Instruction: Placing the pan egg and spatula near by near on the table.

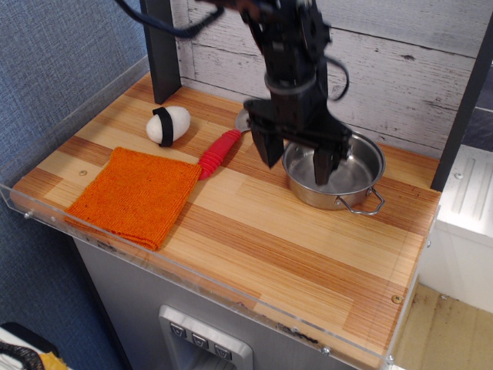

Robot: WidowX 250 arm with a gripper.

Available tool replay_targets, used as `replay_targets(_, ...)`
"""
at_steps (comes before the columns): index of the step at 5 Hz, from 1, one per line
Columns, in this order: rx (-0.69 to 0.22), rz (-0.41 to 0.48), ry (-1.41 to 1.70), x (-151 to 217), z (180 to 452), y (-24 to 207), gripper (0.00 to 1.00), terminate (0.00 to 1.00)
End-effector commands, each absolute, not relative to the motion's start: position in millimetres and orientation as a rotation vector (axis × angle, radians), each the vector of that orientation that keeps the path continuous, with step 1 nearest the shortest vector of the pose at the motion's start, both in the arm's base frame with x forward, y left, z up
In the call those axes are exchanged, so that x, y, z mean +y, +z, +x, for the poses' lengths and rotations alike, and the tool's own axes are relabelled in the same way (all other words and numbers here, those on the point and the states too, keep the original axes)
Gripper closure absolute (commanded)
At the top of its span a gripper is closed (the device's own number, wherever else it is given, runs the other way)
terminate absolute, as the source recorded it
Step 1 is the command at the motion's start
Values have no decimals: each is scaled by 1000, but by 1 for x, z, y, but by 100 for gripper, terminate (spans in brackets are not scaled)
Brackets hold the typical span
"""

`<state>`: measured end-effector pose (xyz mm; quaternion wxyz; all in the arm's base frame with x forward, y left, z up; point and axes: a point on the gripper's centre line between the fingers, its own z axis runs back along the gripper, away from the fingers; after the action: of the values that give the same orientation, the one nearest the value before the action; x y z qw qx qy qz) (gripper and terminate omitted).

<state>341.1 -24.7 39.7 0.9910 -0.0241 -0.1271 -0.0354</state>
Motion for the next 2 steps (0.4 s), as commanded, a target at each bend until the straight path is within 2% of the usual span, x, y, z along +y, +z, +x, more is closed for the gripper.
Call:
replay_targets(1, -261, -21, -62, -23, 364, 32, 0, 0)
replay_targets(2, -247, -9, -46, -20, 364, 24, 100, 0)
